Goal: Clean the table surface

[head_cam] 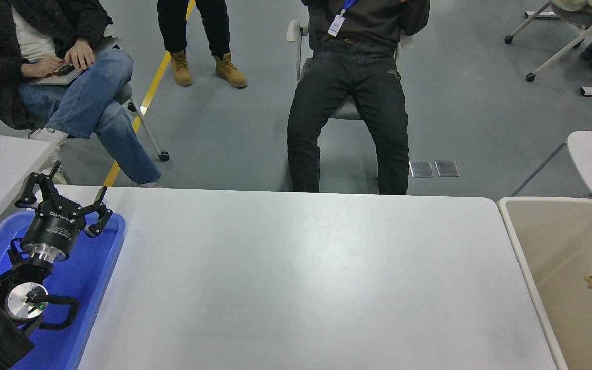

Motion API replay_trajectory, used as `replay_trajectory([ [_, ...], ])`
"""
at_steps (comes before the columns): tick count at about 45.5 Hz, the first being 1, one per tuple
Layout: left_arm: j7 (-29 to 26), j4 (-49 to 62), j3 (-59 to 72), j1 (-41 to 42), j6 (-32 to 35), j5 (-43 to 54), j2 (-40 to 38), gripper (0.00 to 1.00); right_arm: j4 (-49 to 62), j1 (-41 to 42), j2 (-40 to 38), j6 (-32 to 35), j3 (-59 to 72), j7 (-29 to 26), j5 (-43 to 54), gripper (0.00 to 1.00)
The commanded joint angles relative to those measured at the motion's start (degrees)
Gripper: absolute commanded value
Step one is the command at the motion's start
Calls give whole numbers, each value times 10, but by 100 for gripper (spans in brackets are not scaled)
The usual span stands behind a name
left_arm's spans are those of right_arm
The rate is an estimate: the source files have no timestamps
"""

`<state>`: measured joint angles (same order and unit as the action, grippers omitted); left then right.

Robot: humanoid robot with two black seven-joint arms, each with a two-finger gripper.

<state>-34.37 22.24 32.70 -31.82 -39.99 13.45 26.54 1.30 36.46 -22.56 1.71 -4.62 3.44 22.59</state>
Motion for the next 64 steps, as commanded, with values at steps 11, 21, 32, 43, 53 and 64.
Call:
replay_trajectory([
  [11,0,0,0,0,0,0,0,100,-2,-6,10,-92,1,2,-2,76],
  [21,0,0,0,0,0,0,0,100,-6,-9,9,-93,-13,2,-2,96],
  [32,0,0,0,0,0,0,0,100,-8,1,3,-88,-23,1,-2,98],
  [43,0,0,0,0,0,0,0,100,-9,36,-20,-90,-81,6,-3,98],
  [53,0,0,0,0,0,0,0,100,-74,117,-99,-91,-122,46,-4,98],
  [64,0,0,0,0,0,0,0,100,-235,224,-194,-92,-154,55,-6,98],
])
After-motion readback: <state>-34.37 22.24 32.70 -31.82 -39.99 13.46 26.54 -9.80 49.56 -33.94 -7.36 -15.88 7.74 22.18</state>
